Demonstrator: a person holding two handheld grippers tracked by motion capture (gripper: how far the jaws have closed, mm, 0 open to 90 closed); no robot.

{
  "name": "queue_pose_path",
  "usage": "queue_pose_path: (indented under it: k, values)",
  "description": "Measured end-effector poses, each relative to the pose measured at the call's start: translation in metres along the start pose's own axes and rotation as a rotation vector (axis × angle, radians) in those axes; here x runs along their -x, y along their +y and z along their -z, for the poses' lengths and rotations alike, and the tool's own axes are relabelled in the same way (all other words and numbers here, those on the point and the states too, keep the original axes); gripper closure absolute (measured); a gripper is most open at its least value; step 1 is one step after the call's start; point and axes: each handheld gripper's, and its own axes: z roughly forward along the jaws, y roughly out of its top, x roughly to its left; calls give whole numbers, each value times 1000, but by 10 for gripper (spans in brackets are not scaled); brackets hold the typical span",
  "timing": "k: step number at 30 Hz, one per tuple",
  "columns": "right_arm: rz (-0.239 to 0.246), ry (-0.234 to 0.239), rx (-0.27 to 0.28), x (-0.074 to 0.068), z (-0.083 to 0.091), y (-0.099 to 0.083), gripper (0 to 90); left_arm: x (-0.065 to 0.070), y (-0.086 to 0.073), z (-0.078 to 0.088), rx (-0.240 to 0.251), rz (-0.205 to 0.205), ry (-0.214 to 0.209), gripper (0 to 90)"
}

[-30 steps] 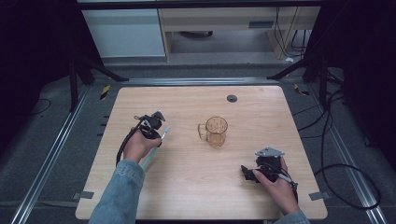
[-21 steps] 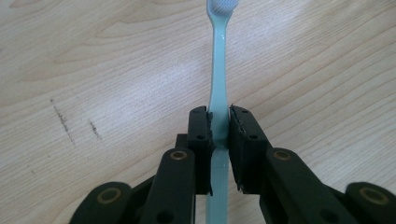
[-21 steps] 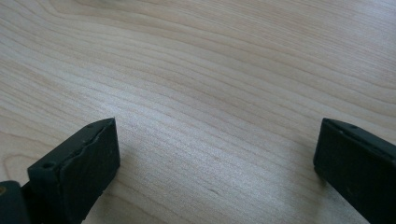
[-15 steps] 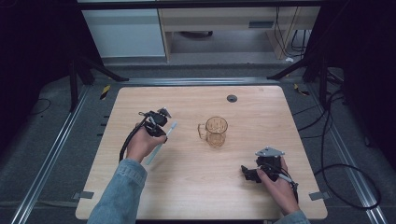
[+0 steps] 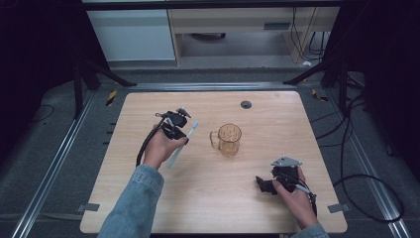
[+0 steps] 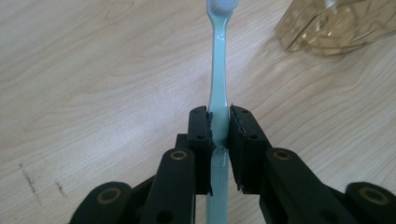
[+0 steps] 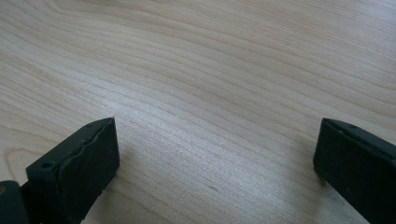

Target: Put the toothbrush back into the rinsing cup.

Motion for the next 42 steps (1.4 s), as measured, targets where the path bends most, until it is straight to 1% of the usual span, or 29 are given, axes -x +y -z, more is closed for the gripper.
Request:
queue_pose_path:
  k: [2, 5, 6, 7, 8, 9, 10, 11, 12, 13, 14, 15, 17, 20, 22, 23, 24, 25, 26, 30, 31, 33, 34, 35, 38, 39, 40, 42]
  values:
    - [3, 0, 0, 0, 0, 0, 7, 5, 5, 4, 24, -11, 3, 786]
    - [5, 0, -1, 0, 0, 0, 7, 7, 7, 7, 34, -10, -6, 786]
    - [1, 1, -1, 0, 0, 0, 7, 8, 11, 9, 49, -9, -10, 786]
    - [1, 1, -1, 0, 0, 0, 7, 8, 11, 9, 49, -9, -10, 786]
    - [1, 5, 0, 0, 0, 0, 6, 9, 14, 12, 64, -14, -10, 786]
    - [1, 5, 0, 0, 0, 0, 6, 9, 14, 12, 64, -14, -10, 786]
    - [12, 5, 3, 0, 0, 0, 6, 11, 17, 16, 80, -16, -9, 786]
    - [12, 5, 3, 0, 0, 0, 6, 11, 17, 16, 80, -16, -9, 786]
    - [10, 8, 2, 0, 0, 0, 6, 12, 19, 19, 96, -17, -12, 786]
    - [10, 8, 2, 0, 0, 0, 6, 12, 19, 19, 96, -17, -12, 786]
    - [13, 7, 3, 0, 0, 0, 6, 13, 21, 20, 112, -14, -16, 786]
    - [13, 7, 3, 0, 0, 0, 6, 13, 21, 20, 112, -14, -16, 786]
    - [13, 8, 1, 0, 0, 0, 7, 15, 22, 22, 130, -12, -18, 786]
    - [16, 8, 1, 0, 0, 0, 7, 18, 23, 24, 159, -14, -19, 786]
    - [17, 9, 2, 0, 0, 0, 7, 19, 24, 27, 195, -10, -14, 786]
    - [17, 9, 2, 0, 0, 0, 7, 19, 24, 27, 195, -10, -14, 786]
    - [18, 9, 2, 0, 0, 0, 7, 20, 25, 29, 211, -10, -13, 786]
    - [18, 9, 2, 0, 0, 0, 7, 20, 25, 29, 211, -10, -13, 786]
    - [17, 9, 1, 0, 0, 0, 6, 21, 26, 30, 230, -12, -13, 786]
    - [22, 10, 2, 0, 0, 0, 6, 23, 27, 31, 242, -12, -14, 786]
    - [22, 10, 2, 0, 0, 0, 6, 23, 27, 31, 257, -9, -13, 786]
    - [21, 13, 1, 0, 0, 0, 6, 24, 28, 32, 269, -8, -14, 786]
    - [20, 16, 2, 0, 0, 0, 6, 25, 29, 32, 288, -4, -11, 786]
    - [20, 16, 2, 0, 0, 0, 6, 25, 29, 32, 288, -4, -11, 786]
    - [23, 15, 1, 0, 0, 0, 6, 27, 30, 33, 326, -3, 2, 786]
    - [20, 19, 3, 0, 0, 0, 6, 27, 30, 34, 339, 0, 7, 786]
    - [20, 19, 1, 0, 0, 0, 6, 27, 30, 34, 364, 4, 15, 786]
    - [21, 20, 1, -1, 0, 0, 6, 27, 30, 35, 371, 6, 15, 786]
